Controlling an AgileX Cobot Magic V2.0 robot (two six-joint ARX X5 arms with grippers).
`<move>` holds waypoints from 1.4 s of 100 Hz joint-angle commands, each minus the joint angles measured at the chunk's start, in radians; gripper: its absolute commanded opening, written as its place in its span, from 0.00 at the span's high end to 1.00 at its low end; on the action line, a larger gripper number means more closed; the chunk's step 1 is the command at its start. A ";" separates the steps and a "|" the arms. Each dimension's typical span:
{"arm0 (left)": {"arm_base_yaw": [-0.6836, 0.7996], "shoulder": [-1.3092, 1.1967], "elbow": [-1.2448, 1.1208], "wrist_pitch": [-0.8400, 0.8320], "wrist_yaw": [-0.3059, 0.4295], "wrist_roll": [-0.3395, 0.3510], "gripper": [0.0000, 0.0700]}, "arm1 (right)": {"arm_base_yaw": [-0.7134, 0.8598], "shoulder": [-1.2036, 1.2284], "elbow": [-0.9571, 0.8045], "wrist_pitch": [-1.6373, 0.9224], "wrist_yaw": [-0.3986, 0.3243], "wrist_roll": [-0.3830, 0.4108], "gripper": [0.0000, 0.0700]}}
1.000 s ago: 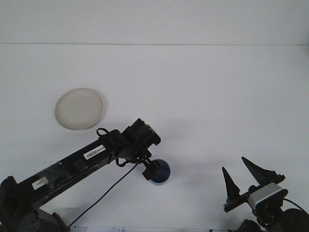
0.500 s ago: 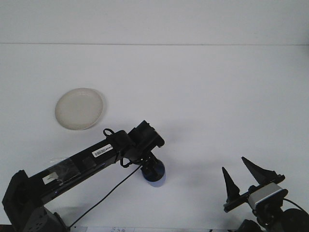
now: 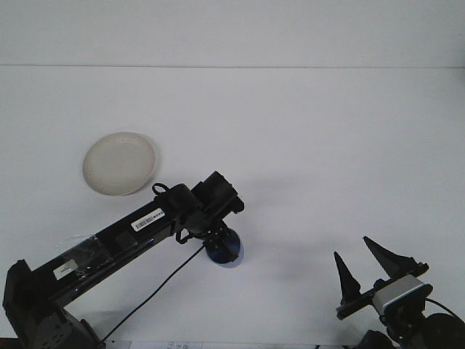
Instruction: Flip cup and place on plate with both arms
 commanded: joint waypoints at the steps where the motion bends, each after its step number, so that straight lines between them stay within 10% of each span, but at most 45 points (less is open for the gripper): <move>1: 0.018 -0.011 0.056 -0.043 -0.041 0.023 0.99 | 0.010 0.000 0.008 0.008 0.000 0.004 0.35; 64: 0.780 -0.116 0.087 0.162 -0.151 0.074 0.99 | 0.010 0.000 0.008 0.008 0.000 0.048 0.35; 125: 0.848 0.207 0.123 0.230 -0.151 0.024 0.99 | 0.010 0.000 0.008 0.009 0.000 0.048 0.35; 140: 0.848 0.209 0.124 0.245 -0.151 0.019 0.75 | 0.010 0.000 0.008 0.009 0.001 0.048 0.35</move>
